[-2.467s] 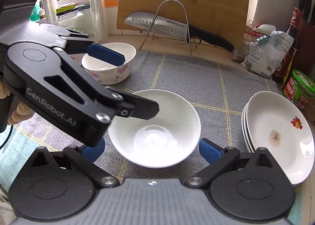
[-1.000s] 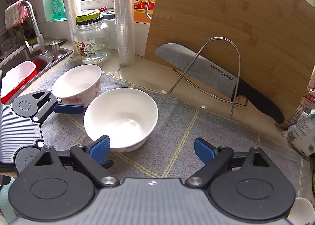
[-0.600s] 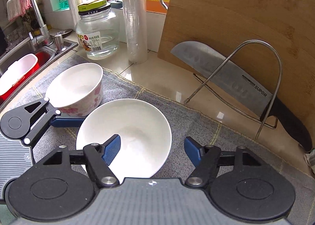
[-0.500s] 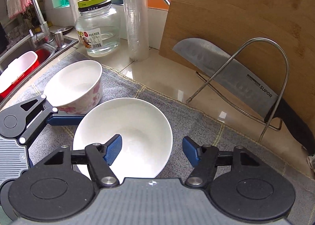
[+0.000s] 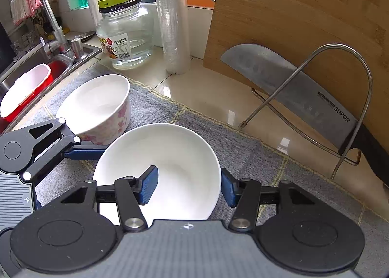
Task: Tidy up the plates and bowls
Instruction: 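Move both tools to another white pink-flower bowl, then grip the bowl rim with the right tool while the left tool holds its side, then carry the bowl with both tools and lower it into the first bowl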
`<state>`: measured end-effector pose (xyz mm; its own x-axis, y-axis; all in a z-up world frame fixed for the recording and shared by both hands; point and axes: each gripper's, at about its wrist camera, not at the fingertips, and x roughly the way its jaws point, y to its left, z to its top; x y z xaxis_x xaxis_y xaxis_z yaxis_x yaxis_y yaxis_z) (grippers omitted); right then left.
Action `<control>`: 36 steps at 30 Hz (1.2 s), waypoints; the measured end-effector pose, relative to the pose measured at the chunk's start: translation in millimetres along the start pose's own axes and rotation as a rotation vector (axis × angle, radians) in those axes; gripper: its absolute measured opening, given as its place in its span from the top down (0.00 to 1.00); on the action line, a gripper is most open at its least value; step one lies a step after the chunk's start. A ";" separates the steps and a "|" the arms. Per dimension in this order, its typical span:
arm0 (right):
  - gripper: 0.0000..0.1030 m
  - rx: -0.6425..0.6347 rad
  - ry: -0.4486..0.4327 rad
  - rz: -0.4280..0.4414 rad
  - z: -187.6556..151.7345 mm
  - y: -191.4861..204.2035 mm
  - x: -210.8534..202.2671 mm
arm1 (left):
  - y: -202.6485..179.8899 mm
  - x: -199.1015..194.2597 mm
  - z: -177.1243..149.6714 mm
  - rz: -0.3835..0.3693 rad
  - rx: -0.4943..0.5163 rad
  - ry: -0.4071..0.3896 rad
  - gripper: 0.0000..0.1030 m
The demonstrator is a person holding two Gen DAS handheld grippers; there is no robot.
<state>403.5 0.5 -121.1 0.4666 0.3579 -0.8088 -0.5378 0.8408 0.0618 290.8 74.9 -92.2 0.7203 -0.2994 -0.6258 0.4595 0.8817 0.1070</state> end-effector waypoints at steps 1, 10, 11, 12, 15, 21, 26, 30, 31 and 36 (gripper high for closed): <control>0.42 0.000 0.000 -0.002 0.0 0.3 -0.1 | 0.0 -0.3 -0.1 -0.001 -0.001 0.000 0.14; 0.42 0.011 0.005 0.001 0.9 -0.1 -2.9 | 0.7 -0.2 0.6 -0.011 0.007 0.010 0.14; 0.42 0.015 0.004 0.003 0.8 -0.2 -3.9 | 0.2 -0.8 0.5 -0.011 0.007 0.010 0.14; 0.42 0.016 0.004 0.004 0.7 0.0 -5.0 | 0.1 -1.3 0.7 -0.013 0.008 0.010 0.14; 0.42 0.009 0.000 -0.002 -0.6 1.9 -9.4 | -0.3 -4.6 2.8 -0.018 0.010 0.007 0.14; 0.42 0.009 -0.009 -0.004 -3.4 6.4 -22.8 | -2.7 -14.3 10.8 -0.031 0.009 0.023 0.14; 0.42 0.023 -0.028 0.006 -9.1 7.9 -44.6 | -9.4 -29.0 17.8 -0.052 0.011 0.024 0.14; 0.42 0.032 -0.043 -0.002 -16.2 10.5 -64.3 | -18.7 -40.0 24.5 -0.074 0.018 0.028 0.14; 0.42 0.031 -0.047 -0.008 -18.7 11.1 -69.7 | -21.7 -43.4 25.6 -0.077 0.026 0.023 0.14; 0.42 0.057 -0.062 -0.028 -31.7 11.0 -92.0 | -37.1 -55.3 29.8 -0.105 0.053 0.017 0.14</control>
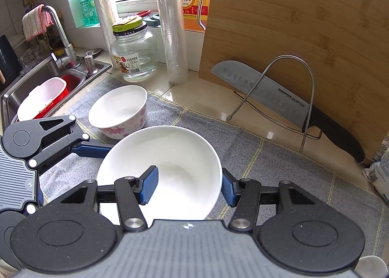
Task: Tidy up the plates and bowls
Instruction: 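Carry the bowl with both tools and lower it into the first bowl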
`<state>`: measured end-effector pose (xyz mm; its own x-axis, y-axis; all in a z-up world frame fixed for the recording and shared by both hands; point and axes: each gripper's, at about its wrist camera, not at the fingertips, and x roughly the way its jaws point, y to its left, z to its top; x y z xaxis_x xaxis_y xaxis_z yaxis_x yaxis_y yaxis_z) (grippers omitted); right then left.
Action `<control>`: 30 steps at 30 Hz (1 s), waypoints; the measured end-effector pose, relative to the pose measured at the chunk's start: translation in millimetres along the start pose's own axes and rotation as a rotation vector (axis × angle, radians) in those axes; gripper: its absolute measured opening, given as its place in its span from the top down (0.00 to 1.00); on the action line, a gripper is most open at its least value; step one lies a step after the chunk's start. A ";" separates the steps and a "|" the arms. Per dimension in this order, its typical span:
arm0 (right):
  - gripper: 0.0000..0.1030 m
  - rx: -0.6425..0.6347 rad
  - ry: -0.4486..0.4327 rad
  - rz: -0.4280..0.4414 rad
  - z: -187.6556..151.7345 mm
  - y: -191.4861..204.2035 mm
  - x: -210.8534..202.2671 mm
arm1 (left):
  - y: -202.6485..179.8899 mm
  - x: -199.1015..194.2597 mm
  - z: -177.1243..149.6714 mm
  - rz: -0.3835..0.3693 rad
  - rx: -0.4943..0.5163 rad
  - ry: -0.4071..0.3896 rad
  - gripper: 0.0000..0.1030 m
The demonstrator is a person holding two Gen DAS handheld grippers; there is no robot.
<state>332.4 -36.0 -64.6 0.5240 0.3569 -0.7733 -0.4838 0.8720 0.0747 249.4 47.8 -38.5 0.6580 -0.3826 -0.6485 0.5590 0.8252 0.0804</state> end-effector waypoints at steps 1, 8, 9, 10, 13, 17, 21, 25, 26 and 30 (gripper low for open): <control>0.42 0.005 -0.001 -0.007 -2.6 -0.6 -3.6 | -3.6 -2.0 0.6 -0.006 0.006 -0.003 0.14; 0.42 0.050 -0.001 -0.055 -23.4 -8.1 -25.8 | -27.6 -5.4 2.7 -0.063 0.032 -0.006 0.14; 0.42 0.061 0.001 -0.063 -27.7 -9.3 -28.6 | -32.1 -5.6 2.7 -0.073 0.038 -0.006 0.14; 0.42 0.067 0.005 -0.071 -30.4 -9.9 -30.2 | -35.1 -5.8 2.7 -0.081 0.042 -0.007 0.14; 0.42 0.089 0.016 -0.098 -42.6 -12.7 -38.2 | -44.8 -6.4 2.5 -0.114 0.058 -0.010 0.14; 0.42 0.118 0.023 -0.116 -55.9 -15.4 -49.0 | -56.2 -7.2 1.7 -0.142 0.080 -0.010 0.14; 0.42 0.133 0.029 -0.131 -65.5 -14.3 -55.3 | -62.9 -8.3 -0.4 -0.166 0.093 -0.005 0.14; 0.42 0.146 0.036 -0.138 -73.7 -13.5 -58.4 | -70.2 -8.8 -2.8 -0.173 0.112 0.004 0.14; 0.42 0.150 0.037 -0.138 -75.2 -13.6 -59.3 | -71.2 -8.5 -3.3 -0.177 0.113 0.006 0.14; 0.42 0.167 0.046 -0.138 -81.3 -14.0 -59.8 | -75.4 -7.2 -6.5 -0.189 0.113 0.022 0.14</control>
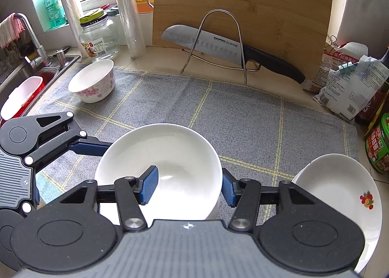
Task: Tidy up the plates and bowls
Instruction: 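Carry the bowl with both tools and lower it into the first bowl, then open the right tool and withdraw both tools from the bowl stack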
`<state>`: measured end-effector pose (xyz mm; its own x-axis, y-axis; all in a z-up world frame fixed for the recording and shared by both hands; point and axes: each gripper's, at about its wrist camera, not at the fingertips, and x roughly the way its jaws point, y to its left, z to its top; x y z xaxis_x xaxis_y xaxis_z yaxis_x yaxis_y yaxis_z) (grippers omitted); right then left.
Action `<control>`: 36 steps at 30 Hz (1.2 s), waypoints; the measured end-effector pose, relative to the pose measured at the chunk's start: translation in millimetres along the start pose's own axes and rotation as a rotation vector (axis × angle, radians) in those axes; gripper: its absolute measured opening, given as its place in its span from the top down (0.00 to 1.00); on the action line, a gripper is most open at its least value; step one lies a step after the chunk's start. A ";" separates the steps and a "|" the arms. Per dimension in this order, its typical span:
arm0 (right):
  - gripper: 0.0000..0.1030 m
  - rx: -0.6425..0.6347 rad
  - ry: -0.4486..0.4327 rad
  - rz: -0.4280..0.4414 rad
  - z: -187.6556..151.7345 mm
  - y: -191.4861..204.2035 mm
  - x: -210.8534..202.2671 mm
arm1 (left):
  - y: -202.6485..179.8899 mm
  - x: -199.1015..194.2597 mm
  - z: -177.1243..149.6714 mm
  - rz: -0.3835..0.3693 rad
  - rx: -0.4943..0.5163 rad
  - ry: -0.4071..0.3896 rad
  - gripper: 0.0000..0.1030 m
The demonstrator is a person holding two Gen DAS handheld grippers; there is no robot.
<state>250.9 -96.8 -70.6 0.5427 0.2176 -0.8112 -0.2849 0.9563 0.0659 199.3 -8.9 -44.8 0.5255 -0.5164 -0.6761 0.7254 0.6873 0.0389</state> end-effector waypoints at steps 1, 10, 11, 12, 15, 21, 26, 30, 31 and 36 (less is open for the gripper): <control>0.42 0.001 0.005 -0.003 -2.0 0.1 0.7 | -1.1 0.4 -0.8 -0.001 0.003 0.002 0.14; 0.42 0.018 0.016 -0.013 -10.6 -2.2 7.2 | -5.2 7.9 -8.6 -0.002 0.025 0.010 0.14; 0.42 0.016 0.017 -0.016 -10.6 -1.9 7.9 | -5.0 8.8 -9.0 -0.001 0.028 0.011 0.14; 0.42 0.016 0.017 -0.016 -10.7 -1.8 8.3 | -4.8 10.2 -9.0 0.001 0.028 0.014 0.14; 0.42 0.020 0.018 -0.015 -10.2 -2.5 9.8 | -5.1 11.1 -9.1 0.000 0.026 0.013 0.14; 0.41 0.017 0.023 -0.017 -10.0 -2.6 11.5 | -5.7 12.6 -9.2 0.002 0.029 0.018 0.13; 0.25 0.006 0.010 -0.016 -11.2 -1.7 10.3 | -7.8 9.7 -10.8 0.035 0.057 0.001 0.08; 0.18 0.003 -0.009 -0.022 -9.5 -2.4 5.4 | -7.3 1.4 -11.6 0.046 0.070 -0.021 0.07; 0.17 0.003 -0.013 -0.022 -8.9 -2.7 4.1 | -7.0 -1.2 -12.2 0.035 0.073 -0.032 0.07; 0.08 0.003 -0.036 -0.031 -7.3 -3.9 -2.0 | -8.8 -6.0 -11.4 0.023 0.075 -0.055 0.07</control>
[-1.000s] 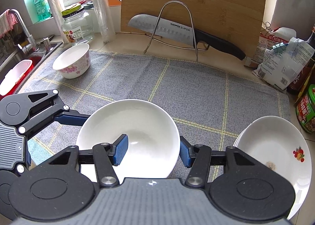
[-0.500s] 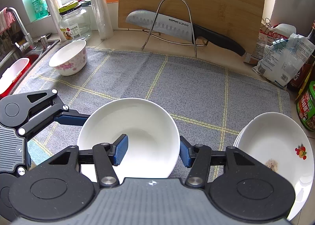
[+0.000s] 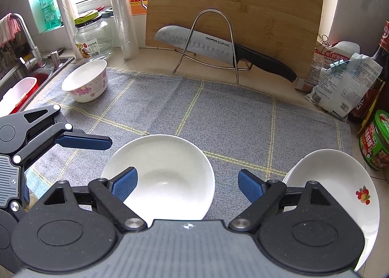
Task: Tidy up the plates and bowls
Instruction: 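Open the right tool and withdraw both tools from the bowl stack, then move both tools to the white bowl beside the glass jar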
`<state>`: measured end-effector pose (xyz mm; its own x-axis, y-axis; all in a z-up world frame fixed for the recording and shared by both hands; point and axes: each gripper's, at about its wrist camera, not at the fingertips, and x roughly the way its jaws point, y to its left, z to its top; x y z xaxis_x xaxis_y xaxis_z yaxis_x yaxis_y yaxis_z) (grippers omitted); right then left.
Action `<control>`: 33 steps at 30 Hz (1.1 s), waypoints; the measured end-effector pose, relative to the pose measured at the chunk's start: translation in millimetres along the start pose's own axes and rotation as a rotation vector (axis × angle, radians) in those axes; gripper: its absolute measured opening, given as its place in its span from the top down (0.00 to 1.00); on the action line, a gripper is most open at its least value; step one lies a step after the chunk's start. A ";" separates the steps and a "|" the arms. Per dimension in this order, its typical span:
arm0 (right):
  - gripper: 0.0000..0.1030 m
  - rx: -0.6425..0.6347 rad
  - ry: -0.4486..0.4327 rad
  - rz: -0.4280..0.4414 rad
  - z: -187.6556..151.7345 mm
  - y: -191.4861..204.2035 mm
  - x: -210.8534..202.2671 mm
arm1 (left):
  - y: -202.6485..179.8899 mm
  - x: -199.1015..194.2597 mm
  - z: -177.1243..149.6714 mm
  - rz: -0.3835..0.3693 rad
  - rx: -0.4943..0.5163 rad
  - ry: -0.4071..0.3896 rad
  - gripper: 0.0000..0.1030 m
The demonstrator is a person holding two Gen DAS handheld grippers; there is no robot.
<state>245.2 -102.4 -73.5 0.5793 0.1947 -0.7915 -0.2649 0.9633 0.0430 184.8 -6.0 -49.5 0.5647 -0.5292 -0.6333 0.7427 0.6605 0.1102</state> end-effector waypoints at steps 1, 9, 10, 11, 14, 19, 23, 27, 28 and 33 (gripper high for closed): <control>0.05 0.001 -0.007 0.000 0.2 -0.3 -1.7 | -0.1 -0.9 0.1 0.001 -0.005 0.000 0.07; 0.00 -0.042 -0.075 0.010 6.8 1.0 -16.4 | 9.4 -18.3 -1.1 0.082 -0.080 0.007 0.06; 0.00 -0.051 -0.081 0.021 8.2 1.3 -17.2 | 11.0 -20.6 -1.9 0.100 -0.089 0.009 0.06; 0.00 -0.062 -0.087 0.027 9.7 2.3 -17.6 | 13.3 -23.5 -3.2 0.122 -0.101 0.013 0.06; 0.00 -0.094 -0.104 0.052 16.3 7.4 -15.5 | 25.7 -33.2 -9.9 0.187 -0.142 0.029 0.06; 0.00 -0.109 -0.129 0.032 31.2 29.5 -10.2 | 59.6 -47.0 -29.6 0.247 -0.190 0.034 0.06; 0.00 -0.130 -0.137 0.016 39.9 59.0 -5.7 | 97.5 -54.0 -48.6 0.262 -0.207 0.046 0.06; 0.00 -0.127 -0.115 -0.022 50.2 92.9 10.3 | 132.8 -62.9 -69.6 0.249 -0.203 0.046 0.06; 0.00 -0.127 -0.111 -0.026 52.7 101.9 14.4 | 141.8 -63.8 -75.0 0.246 -0.199 0.049 0.06; 0.00 -0.130 -0.086 -0.031 66.6 137.8 35.4 | 175.9 -65.3 -96.9 0.251 -0.203 0.051 0.06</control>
<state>280.5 49.6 -55.0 0.6514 0.1859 -0.7356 -0.3400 0.9383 -0.0639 243.7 196.3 -63.0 0.6989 -0.3121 -0.6436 0.4925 0.8625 0.1165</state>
